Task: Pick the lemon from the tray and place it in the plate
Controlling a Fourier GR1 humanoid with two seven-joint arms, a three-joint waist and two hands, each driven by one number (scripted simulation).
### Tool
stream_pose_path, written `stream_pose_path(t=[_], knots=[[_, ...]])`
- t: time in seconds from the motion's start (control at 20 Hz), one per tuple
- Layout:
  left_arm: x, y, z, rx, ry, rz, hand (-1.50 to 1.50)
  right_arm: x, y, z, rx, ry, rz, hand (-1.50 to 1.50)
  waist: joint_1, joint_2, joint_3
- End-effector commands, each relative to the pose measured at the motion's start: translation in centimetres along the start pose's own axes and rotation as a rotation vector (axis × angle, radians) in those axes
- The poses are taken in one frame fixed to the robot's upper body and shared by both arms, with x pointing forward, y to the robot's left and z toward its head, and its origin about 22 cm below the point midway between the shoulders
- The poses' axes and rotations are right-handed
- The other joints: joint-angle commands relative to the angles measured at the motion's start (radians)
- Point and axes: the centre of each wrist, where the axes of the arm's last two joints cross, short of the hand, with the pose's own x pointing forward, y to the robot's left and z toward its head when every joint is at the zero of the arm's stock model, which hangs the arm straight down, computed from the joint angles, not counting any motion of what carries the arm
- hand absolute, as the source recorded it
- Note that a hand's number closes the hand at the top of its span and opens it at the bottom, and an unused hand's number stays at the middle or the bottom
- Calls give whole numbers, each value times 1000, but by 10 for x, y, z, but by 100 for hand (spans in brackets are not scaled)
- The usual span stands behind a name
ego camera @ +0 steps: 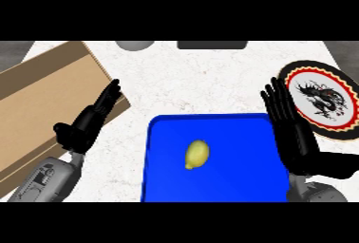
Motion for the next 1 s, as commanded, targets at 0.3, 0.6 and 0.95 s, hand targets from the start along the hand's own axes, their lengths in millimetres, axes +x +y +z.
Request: stream_pose_path(t=[0.3, 0.6, 0.95], knots=[[37, 21, -4, -29, -152, -138, 0, -55, -79, 41, -188, 555, 466, -150, 33, 27, -7], [47, 23, -5, -55, -152, -146, 0, -37, -61, 9, -181, 516, 933, -150, 59, 11, -3], [50, 30, 11, -48, -139, -136, 0, -9, 49, -28, -192, 652, 1067, -150, 46, 3, 3]])
